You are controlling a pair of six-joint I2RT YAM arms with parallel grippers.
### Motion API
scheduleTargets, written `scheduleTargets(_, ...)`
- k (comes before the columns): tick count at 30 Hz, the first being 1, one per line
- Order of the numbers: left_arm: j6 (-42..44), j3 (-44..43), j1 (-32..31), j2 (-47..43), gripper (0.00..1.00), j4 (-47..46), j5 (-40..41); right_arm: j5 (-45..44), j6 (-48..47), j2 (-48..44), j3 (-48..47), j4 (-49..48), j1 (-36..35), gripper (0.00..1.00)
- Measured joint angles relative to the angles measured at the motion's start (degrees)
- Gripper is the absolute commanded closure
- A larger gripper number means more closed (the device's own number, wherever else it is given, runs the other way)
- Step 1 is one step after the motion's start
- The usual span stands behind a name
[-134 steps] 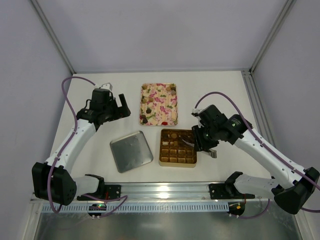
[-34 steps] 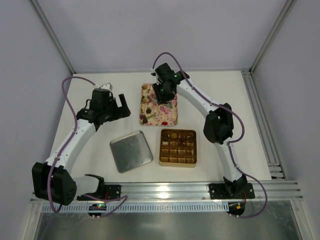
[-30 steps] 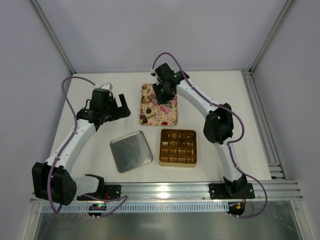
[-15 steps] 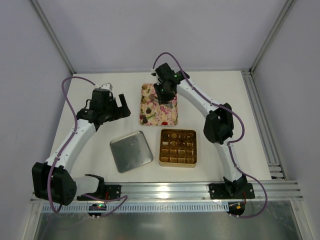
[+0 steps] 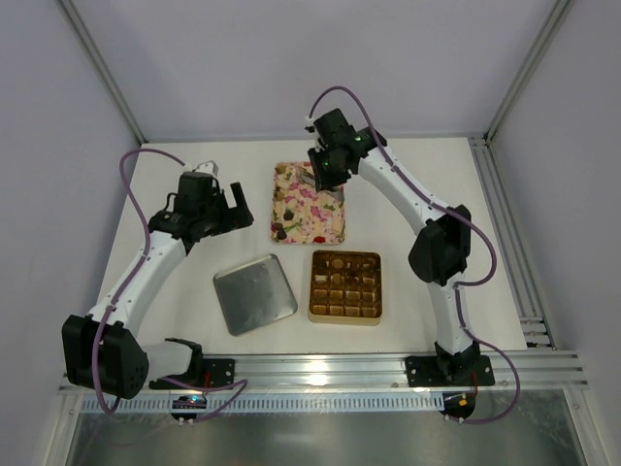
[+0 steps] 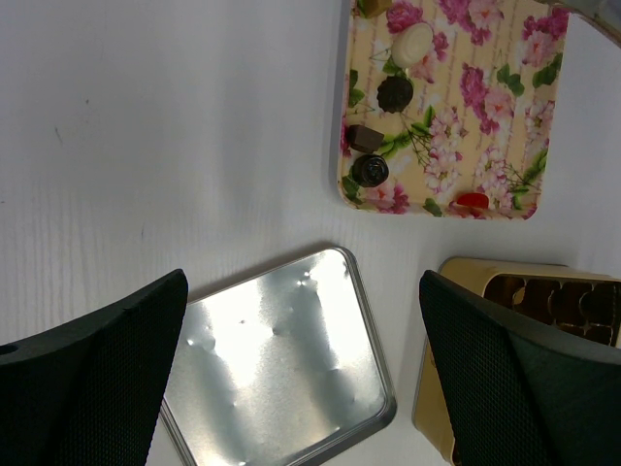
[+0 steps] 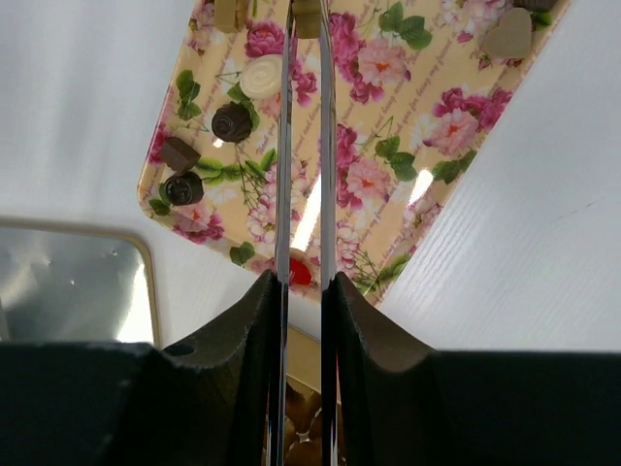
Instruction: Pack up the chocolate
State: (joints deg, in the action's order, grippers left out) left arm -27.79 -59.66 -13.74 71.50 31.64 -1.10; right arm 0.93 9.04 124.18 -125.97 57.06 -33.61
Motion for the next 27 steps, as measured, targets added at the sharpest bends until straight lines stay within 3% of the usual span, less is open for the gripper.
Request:
scheduleTargets(8, 0.0, 0.0, 0.0, 0.0, 0.0, 0.02, -0.02, -0.22, 0.44, -10.36, 7.5, 0.28, 0.09, 0.75)
scheduleTargets(27, 0.0, 0.0, 0.0, 0.0, 0.0, 0.15, -0.04, -1.64, 6.19, -56.65, 51.98, 2.32, 0.09, 0.74)
